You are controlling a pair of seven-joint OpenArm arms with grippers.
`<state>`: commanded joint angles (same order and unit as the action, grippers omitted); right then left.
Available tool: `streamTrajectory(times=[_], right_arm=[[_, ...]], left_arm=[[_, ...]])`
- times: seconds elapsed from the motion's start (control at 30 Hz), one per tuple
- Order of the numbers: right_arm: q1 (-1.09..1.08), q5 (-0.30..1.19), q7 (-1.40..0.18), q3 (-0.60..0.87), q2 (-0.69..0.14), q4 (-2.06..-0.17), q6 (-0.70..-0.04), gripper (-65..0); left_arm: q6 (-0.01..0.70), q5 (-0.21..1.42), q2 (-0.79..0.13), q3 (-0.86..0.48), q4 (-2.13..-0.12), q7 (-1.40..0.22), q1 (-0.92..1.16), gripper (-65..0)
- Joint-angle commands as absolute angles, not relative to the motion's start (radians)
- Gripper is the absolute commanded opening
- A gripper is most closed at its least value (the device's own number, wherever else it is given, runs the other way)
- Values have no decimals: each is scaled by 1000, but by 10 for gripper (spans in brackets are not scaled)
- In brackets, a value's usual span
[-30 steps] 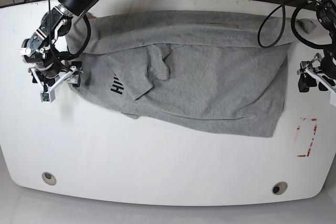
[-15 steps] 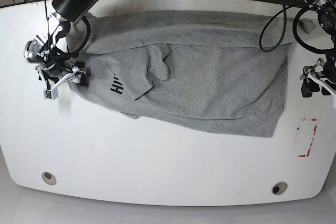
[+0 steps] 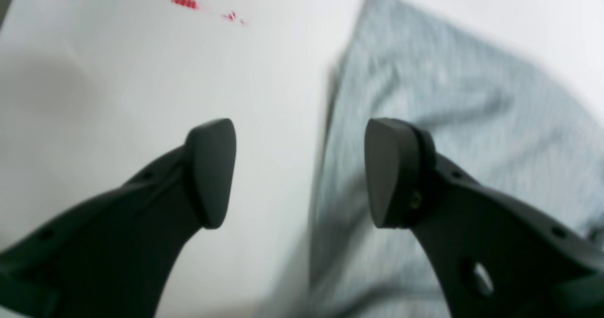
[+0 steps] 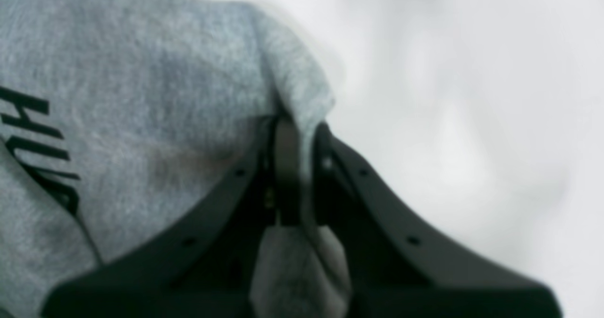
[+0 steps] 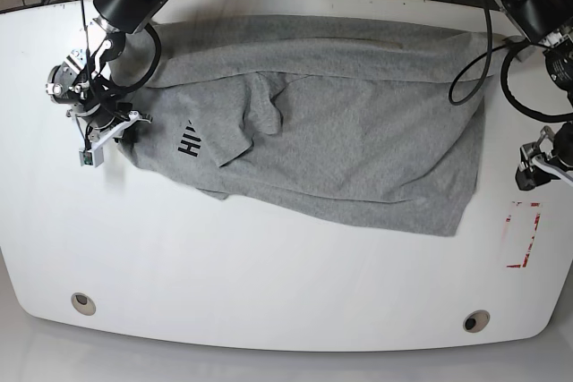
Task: Fold the T-shirt properly
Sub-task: 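Grasp the shirt edges again with both grippers at the shirt sides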
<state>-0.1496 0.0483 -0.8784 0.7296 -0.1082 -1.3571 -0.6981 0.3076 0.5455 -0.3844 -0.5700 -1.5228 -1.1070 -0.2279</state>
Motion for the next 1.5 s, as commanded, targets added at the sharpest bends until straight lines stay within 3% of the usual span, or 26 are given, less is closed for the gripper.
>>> streamTrajectory(times=[0.27,0.4,0.53,0.87,1.27,1.37,1.5], right_arm=[[-148,48,-878,676,-108,-1357,-698,-642],[-150,56,-878,676,-107,-1357,-698,-642],[-150,56,-878,676,-107,-1357,-698,-642],[-150,56,-878,676,-107,-1357,-698,-642],[-150,58,-878,676,-107,-1357,-698,-642],[-150,58,-878,676,-107,-1357,-698,-642],[-150,58,-878,676,-107,-1357,-698,-642]], left_arm=[[309,423,-386,-424,-1297,-941,-325,-226],[309,390,-386,-387,-1139,-857,-377,-138],[309,386,-386,-349,-1032,-792,-410,-97],[309,387,-351,-314,-862,-765,-483,-94],[312,392,-285,-263,-851,-816,-481,-96],[312,392,-280,-259,-851,-822,-481,-114],[312,390,-271,-260,-851,-811,-481,-275]])
